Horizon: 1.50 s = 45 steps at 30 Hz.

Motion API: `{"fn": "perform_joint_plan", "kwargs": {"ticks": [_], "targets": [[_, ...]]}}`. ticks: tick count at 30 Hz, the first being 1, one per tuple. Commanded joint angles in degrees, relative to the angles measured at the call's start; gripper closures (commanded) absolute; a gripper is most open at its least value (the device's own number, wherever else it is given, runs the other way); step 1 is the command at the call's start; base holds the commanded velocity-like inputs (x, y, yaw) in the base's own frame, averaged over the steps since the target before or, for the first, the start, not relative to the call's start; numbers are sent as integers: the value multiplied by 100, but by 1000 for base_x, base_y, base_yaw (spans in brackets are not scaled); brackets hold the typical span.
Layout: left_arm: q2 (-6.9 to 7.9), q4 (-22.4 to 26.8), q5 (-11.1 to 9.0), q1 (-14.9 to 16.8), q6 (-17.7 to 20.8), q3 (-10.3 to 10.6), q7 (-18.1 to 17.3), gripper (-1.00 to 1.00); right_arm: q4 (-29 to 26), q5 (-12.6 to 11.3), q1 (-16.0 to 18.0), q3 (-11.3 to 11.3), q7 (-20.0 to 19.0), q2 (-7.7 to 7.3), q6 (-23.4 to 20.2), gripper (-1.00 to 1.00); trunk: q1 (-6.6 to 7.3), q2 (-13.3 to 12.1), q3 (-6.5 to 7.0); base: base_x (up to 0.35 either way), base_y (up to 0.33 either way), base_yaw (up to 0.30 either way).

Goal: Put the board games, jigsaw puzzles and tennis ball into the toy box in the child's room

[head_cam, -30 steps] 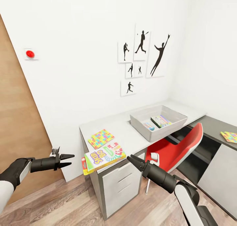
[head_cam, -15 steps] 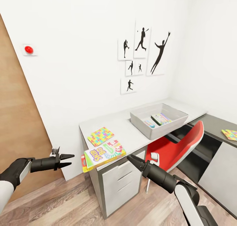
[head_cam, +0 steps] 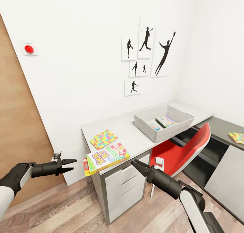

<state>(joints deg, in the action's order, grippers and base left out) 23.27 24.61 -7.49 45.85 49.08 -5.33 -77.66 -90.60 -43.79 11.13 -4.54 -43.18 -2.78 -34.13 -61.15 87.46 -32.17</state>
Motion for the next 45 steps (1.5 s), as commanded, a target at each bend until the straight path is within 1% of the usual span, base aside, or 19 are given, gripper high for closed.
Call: {"fn": "perform_joint_plan", "kwargs": {"ticks": [1,10,21,38,45], "targets": [[-1,0,-8,3,55,-2,-12,-100,-1,-49,4,-3,12,-3,-42,-100,0,3,-6,0,0,0],[-15,0,-7,3,40,4,12,-100,-1,-51,4,-3,12,-3,-41,-100,0,3,-6,0,-9,0],[-24,0,-7,-3,32,5,19,-100,-1,-51,4,-3,12,-3,-41,-100,0,3,-6,0,-126,0],[-16,0,-7,-6,4,5,2,-100,-1,-49,4,-3,12,-3,-41,-100,0,3,-6,0,-11,0],[-15,-2,-9,-6,-2,5,1,-100,-1,-43,4,-3,12,-3,-41,-100,0,3,-6,0,-160,0]]}}
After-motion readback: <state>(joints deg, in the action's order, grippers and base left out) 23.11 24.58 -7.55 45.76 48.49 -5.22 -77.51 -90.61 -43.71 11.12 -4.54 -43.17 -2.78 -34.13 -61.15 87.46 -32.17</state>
